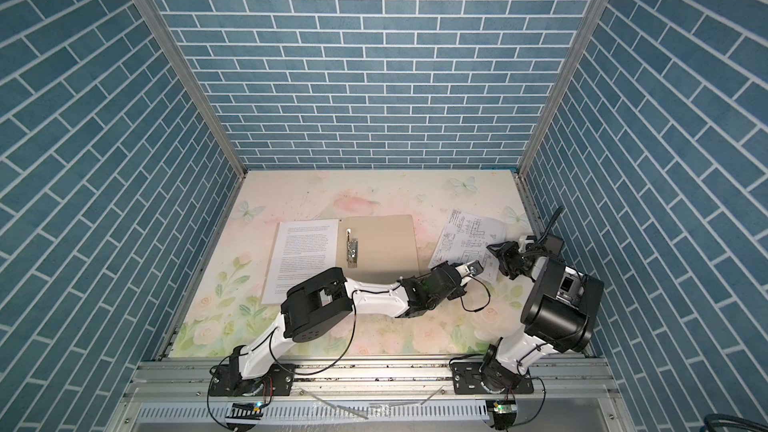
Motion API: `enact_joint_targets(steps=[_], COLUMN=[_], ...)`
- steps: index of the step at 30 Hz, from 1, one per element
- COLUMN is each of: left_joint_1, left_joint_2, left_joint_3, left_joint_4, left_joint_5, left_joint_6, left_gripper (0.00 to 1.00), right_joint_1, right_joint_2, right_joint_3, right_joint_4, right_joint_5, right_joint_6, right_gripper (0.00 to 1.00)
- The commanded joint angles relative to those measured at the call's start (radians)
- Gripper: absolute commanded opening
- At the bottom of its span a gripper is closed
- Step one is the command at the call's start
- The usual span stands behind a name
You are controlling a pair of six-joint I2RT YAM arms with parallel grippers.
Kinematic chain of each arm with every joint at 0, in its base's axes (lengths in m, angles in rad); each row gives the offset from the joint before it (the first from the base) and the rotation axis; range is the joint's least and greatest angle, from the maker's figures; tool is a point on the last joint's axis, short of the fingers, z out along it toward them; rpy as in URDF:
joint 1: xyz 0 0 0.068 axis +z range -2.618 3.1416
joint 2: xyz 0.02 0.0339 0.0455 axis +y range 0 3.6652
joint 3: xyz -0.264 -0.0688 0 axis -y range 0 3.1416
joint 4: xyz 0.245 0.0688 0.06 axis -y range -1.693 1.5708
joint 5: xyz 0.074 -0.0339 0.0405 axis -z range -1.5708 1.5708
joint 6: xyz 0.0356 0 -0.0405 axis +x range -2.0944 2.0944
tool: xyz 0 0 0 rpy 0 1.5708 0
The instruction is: Put the files into the folder
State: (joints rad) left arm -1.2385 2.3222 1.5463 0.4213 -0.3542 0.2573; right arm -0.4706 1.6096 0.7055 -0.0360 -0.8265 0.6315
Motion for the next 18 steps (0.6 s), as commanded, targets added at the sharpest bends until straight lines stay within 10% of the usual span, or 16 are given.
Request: enact_joint_targets(steps=[1,18], left_joint_1=[-0.01,-0.019], left_joint_2=[-0.031,-0.025], left_joint_3=[-0.018,-0.027], left_joint_4=[0.004,0.005], left_joint_5=[0.009,0.024], left_joint_6=[-0.009,-0.007], left_gripper=[0.28,0.35], right_joint_1=[-0.002,-0.003], right_joint_2=[-0.03,-0.058], right_joint_3=[-0.015,0.012], right_joint_4=[-0.008,-0.09], right_joint_5=[-0.01,-0.002], right_joint_6=[-0.002,-0.047], right_gripper=[0.42,0.03])
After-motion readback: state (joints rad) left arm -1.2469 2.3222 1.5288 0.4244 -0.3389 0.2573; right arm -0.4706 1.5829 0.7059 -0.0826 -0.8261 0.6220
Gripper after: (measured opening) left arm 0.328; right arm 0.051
